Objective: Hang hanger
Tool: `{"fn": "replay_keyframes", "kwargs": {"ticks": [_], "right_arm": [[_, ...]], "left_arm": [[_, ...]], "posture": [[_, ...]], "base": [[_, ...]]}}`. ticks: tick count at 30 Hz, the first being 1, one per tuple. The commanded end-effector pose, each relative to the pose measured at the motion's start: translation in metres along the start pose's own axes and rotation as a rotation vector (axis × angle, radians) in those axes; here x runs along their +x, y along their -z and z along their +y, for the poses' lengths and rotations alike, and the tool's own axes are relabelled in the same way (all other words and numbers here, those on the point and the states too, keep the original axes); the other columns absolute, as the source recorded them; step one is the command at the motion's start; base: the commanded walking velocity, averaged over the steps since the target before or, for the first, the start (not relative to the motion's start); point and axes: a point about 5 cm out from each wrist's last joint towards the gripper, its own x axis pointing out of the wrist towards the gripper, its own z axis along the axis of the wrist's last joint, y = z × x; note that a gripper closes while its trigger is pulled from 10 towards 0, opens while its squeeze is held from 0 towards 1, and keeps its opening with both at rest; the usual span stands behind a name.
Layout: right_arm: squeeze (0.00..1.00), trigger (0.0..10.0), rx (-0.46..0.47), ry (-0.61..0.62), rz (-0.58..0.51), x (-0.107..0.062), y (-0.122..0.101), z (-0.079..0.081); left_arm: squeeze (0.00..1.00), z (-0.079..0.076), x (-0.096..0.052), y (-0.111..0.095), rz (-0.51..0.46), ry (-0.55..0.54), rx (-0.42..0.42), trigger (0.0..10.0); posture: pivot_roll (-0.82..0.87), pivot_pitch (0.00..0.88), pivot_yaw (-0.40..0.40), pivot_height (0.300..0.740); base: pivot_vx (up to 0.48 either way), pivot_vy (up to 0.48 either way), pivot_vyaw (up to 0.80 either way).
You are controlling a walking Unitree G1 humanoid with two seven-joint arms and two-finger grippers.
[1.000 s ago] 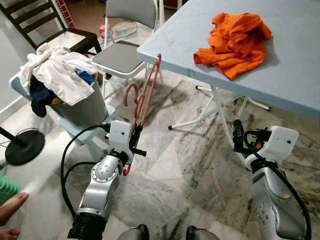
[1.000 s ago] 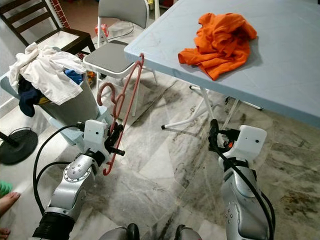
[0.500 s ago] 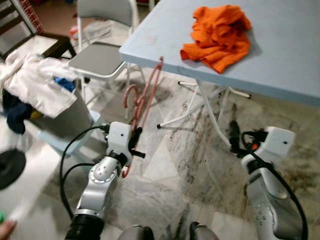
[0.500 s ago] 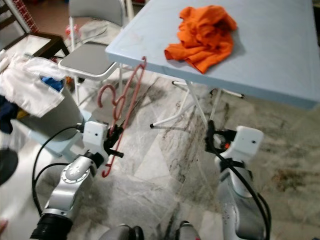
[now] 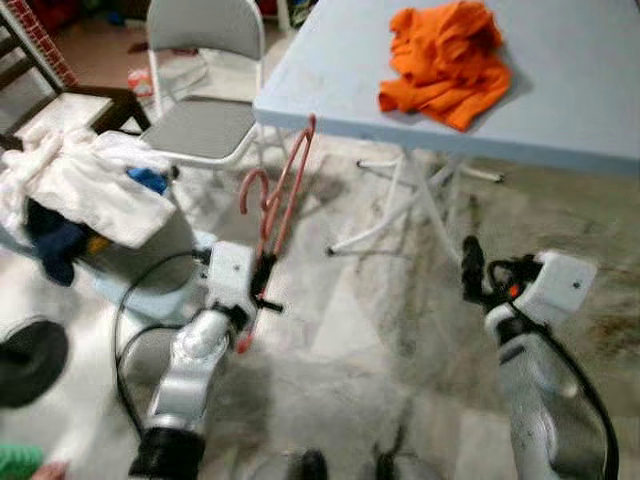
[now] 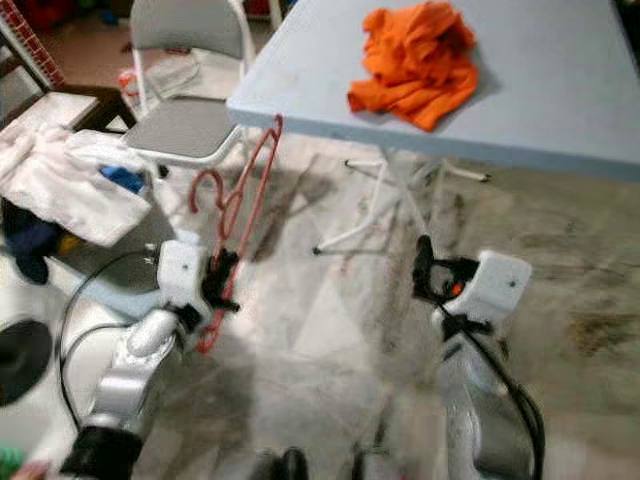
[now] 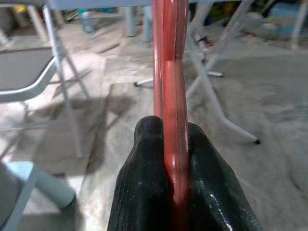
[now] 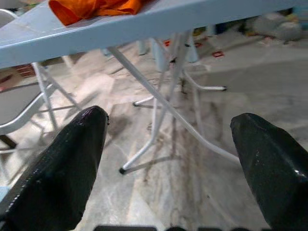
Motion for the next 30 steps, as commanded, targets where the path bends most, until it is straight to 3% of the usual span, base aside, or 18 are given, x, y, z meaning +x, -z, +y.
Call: {"fn": "replay_keyframes", "kwargs": {"ticks": [1,9,12,17,30], "right_arm": [[0.00,10.0,0.014,-0.008,-0.003,-0.0004,0.0022,0.0033],[0.00,10.0,0.027,0.001,0.004,0.0022,0.0069,0.0025],[0.00,10.0,0.020,-0.004,0.001,0.0025,0.0069,0.0048],[0.00,10.0,0.019,-0.004,-0.006,0.0018,0.0068,0.0064],[0.00,10.0,0.008,-0.011,-0.020,0.0059,0.0035,0.0076]], "left_arm": [[0.00,0.0120,-0.0030,0.0007,0.007,-0.023,0.021,10.0],[0.00,0.0115,-0.0037,0.0037,0.015,-0.020,0.025,10.0],[0.00,0.0115,-0.0029,0.0022,0.005,-0.012,0.046,10.0],[0.00,0.0115,-0.0035,0.0008,-0.012,0.035,-0.016,10.0],[0.00,0.0057,-0.0004,-0.0022,-0.050,0.057,-0.040,10.0]], "posture": [[0.01,0.154,0.101,0.740],[0.01,0.118,0.098,0.740],[0.00,0.126,0.101,0.740],[0.00,0.144,0.110,0.740],[-0.01,0.157,0.101,0.740]], "base": [[0.000,0.371,0.00],[0.000,0.370,0.00],[0.000,0.000,0.00],[0.000,0.000,0.00],[0.000,0.000,0.00]]}}
